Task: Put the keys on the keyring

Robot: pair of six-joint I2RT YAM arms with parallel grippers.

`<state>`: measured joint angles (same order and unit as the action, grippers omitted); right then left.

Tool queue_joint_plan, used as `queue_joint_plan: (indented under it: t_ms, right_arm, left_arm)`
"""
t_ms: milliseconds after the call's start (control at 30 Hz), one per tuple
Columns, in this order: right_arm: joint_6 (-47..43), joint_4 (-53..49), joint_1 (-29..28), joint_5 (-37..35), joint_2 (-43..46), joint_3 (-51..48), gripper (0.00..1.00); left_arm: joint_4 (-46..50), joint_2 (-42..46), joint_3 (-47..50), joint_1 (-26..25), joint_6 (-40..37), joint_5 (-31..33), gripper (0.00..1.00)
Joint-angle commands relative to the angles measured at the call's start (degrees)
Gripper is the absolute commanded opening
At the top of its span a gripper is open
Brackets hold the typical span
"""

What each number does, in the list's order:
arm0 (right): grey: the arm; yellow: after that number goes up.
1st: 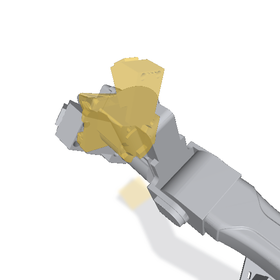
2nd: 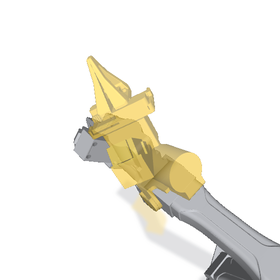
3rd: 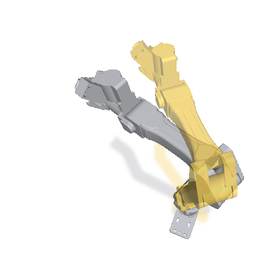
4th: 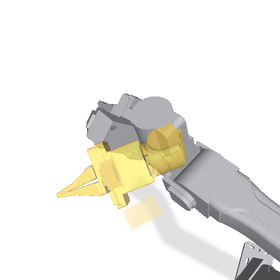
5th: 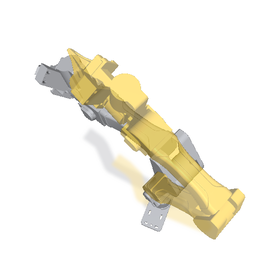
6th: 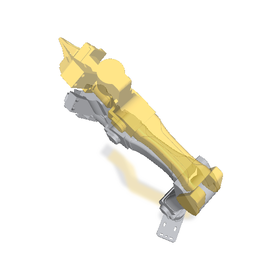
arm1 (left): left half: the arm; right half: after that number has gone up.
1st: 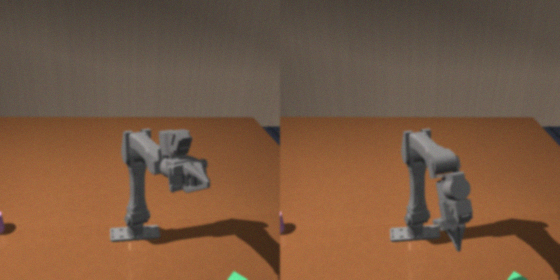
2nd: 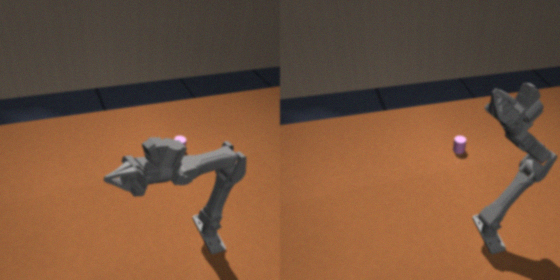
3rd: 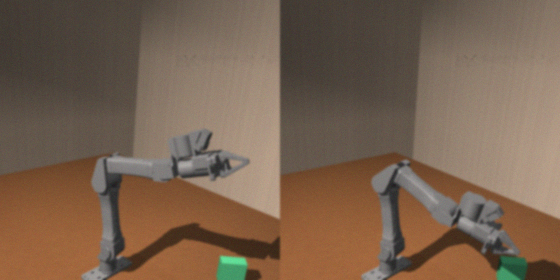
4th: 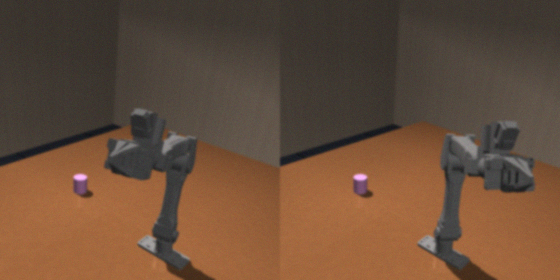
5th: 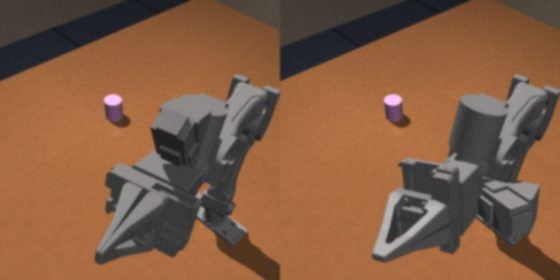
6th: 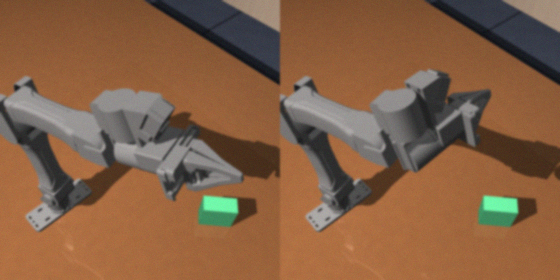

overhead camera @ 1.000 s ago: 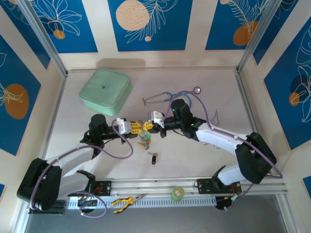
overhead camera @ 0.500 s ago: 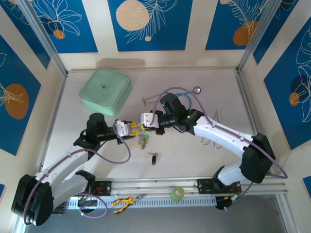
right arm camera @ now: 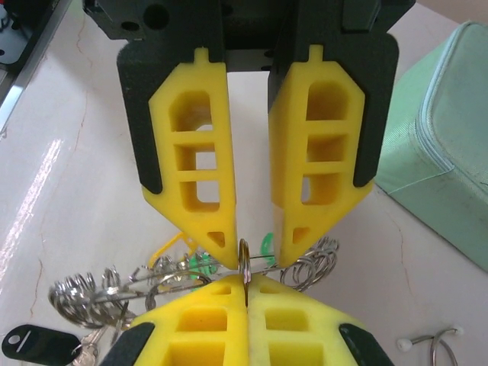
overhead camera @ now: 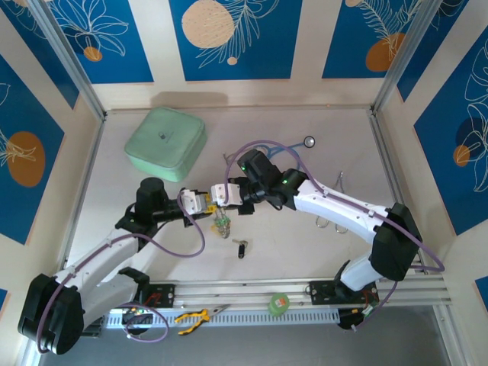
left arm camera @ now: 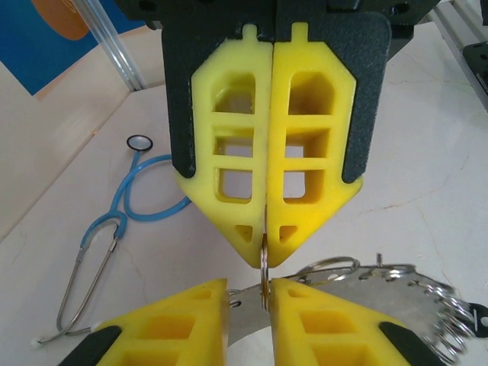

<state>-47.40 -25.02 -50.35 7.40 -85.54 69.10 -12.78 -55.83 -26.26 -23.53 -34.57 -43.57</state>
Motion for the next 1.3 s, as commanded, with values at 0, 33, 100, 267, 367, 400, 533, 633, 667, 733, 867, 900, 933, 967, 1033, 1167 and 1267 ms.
queue_joint_plan:
  t_ms: [0,33,100,267,367,400,533,633,667,733,867,900,933,967,1033,1167,1267]
  right_arm:
    - [-0.6,-0.48,-0.8,0.32,-0.52,2.82,0.0]
    - [-0.46,-0.43,-0.8,0.62,-0.51,2.91,0.0]
    - [0.01,-0.01,-0.76,1.59,-0.26,2.85,0.0]
    - [1.05,0.41,-1.17,2.98,-0.51,3.3,0.0]
    - [3.37,2.69,-0.77,5.73,0.15,2.46,0.0]
    - [4.85,4.67,-0.09,7.24,1.06,1.36,0.0]
    - [14.77,17.27,6.03,16.83,6.13,-6.55,0.25]
    - [21.59,29.25,11.06,23.63,9.2,-14.56,0.28]
    - [22.76,32.49,11.95,24.94,9.94,-17.01,0.29]
    - [23.83,36.8,12.7,25.81,10.89,-20.38,0.29]
    - [20.91,39.8,11.79,26.33,11.93,-23.61,0.28]
    - [20.4,39.83,11.52,26.18,11.92,-23.83,0.28]
    - [19.72,39.4,11.14,25.91,11.76,-23.6,0.28]
    - [19.06,38.69,10.79,25.56,11.65,-23.28,0.27]
    - [18.4,38.31,10.2,24.71,11.16,-22.75,0.27]
    - [17.94,38.73,9.14,24.07,10.53,-21.85,0.28]
    - [17.54,38.39,8.43,23.96,10.12,-21.17,0.28]
  left_arm:
    - [0.01,0.05,-1.94,-0.35,-0.49,-2.26,0.19]
    - [0.25,0.11,-1.97,-0.37,-0.72,-2.14,0.19]
    - [0.26,0.03,-2.04,-0.37,-0.85,-1.96,0.18]
    - [-1.33,0.19,-1.82,-0.38,-0.09,-1.89,0.12]
    - [-2.33,0.81,-1.48,-0.34,-0.11,-1.52,0.0]
    - [-2.52,1.06,-1.27,-0.37,0.0,-1.36,0.0]
    - [-7.15,2.11,0.56,-0.38,3.48,-2.1,0.0]
    - [-20.32,1.82,4.34,-0.38,12.35,-3.76,0.0]
    - [-25.9,1.39,5.62,-0.36,16.32,-4.37,0.0]
    - [-33.1,0.68,7.4,-0.38,21.69,-5.4,0.0]
    - [-33.88,1.08,8.11,-0.43,23.23,-7.18,0.0]
    - [-33.57,1.17,8.17,-0.4,22.99,-7.51,0.0]
    - [-33.09,1.27,8.24,-0.46,22.67,-7.74,0.0]
    - [-32.81,1.38,8.16,-0.45,22.55,-8.05,0.0]
    - [-32.58,1.32,8.0,-0.47,22.57,-8.84,0.0]
    - [-32.11,1.18,7.73,-0.55,22.36,-9.63,0.0]
    - [-31.98,1.09,7.55,-0.64,22.41,-10.19,0.0]
